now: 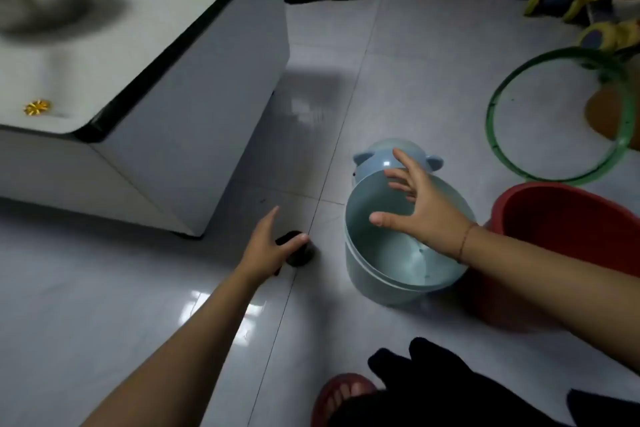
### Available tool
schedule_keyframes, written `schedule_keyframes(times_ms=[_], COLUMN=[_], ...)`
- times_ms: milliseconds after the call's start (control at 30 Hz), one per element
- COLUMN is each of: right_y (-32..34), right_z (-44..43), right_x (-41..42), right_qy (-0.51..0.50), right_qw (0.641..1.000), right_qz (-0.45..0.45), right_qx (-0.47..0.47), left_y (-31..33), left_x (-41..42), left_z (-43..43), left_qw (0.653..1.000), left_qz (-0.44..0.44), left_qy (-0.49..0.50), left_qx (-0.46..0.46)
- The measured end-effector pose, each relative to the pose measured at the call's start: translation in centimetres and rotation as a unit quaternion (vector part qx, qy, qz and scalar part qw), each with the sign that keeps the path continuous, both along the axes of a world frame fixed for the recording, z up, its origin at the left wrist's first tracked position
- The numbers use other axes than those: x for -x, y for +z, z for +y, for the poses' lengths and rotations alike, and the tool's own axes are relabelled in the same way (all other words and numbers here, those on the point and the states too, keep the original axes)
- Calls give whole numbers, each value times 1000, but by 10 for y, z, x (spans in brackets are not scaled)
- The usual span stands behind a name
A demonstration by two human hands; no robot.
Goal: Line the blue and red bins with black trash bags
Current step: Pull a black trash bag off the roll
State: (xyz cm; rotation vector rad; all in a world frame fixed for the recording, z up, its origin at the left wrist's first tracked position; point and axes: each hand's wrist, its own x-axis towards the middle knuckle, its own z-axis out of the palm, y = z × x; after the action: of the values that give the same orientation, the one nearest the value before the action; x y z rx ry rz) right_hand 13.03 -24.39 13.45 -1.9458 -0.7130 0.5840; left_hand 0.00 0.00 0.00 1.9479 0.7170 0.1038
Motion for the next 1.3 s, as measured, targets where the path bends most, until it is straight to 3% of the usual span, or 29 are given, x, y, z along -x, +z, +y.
schedule_keyframes(times_ms=[333,433,600,767,900,1033,1167,1300], right_y=[-37,-45,-52,-28,15,62,101,127], right_z=[12,9,2,-2,1,0,-15,-33], right_x=[-16,-22,-31,-33,-21,-3,6,4], right_qy=[29,23,1,-12,-18,-39,-68,-84], right_qw=[999,999,998,997,995,993,989,962], right_qz=[35,42,64,78,84,86,133,244], right_qx=[-3,-6,-3,-15,-41,-69,15,-91], left_y=[-92,-112,-110,-36,58,144,211,253], left_x=[-37,-41,-44,-42,-44,-57,-72,-87], left_z=[1,-1,-3,1,-2,-28,-71,-116], left_qw=[995,995,993,982,976,970,942,903], left_qz=[92,91,37,-74,-170,-207,-250,-253], left_qy=[29,26,114,167,121,73,37,-6], left_qx=[-23,-29,7,57,68,101,219,347])
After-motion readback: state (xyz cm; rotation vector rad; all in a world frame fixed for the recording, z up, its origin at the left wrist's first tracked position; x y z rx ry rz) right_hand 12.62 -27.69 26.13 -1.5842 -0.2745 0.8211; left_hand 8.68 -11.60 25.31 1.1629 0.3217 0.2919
